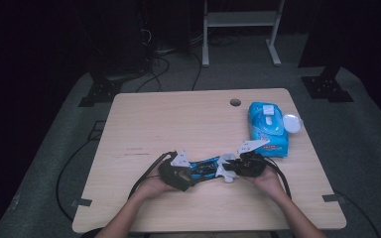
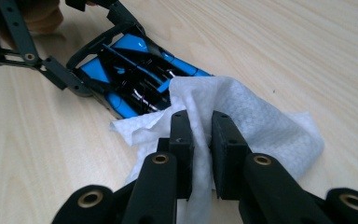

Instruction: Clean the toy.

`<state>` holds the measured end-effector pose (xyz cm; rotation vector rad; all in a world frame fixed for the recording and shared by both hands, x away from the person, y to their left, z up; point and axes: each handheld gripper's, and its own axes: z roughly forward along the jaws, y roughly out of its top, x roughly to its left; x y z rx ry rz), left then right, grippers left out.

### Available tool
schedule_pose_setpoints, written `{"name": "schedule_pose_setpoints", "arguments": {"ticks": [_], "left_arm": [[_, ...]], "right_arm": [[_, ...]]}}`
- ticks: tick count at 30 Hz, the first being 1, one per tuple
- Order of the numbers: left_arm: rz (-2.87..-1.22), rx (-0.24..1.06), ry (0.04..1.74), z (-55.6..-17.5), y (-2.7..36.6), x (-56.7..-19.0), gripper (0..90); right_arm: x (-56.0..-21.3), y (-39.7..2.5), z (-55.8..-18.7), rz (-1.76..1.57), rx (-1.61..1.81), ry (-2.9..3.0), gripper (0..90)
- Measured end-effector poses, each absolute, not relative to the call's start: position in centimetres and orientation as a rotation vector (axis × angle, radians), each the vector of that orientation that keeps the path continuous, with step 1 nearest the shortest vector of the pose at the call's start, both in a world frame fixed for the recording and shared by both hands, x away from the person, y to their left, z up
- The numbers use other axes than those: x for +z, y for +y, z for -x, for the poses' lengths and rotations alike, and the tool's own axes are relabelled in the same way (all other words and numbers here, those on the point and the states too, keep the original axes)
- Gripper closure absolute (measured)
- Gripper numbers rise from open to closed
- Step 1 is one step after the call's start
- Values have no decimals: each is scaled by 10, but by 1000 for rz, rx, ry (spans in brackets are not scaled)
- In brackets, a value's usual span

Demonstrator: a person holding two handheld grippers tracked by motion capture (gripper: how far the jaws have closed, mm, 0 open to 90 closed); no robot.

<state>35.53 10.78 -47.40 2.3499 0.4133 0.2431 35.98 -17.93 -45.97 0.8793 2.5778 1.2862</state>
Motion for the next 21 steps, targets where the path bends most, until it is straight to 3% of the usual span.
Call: {"name": "schedule_pose_setpoints", "arguments": {"ticks": [9,21], "left_arm": [[-2352,245,408,-356,108,-474,253],[-2352,250,414,-355,108,-474,253]], "right_arm": [[-462,-193,-363,-927,1199,2574,792],[-455,-160,-353,-788,1249,2592,792]]}}
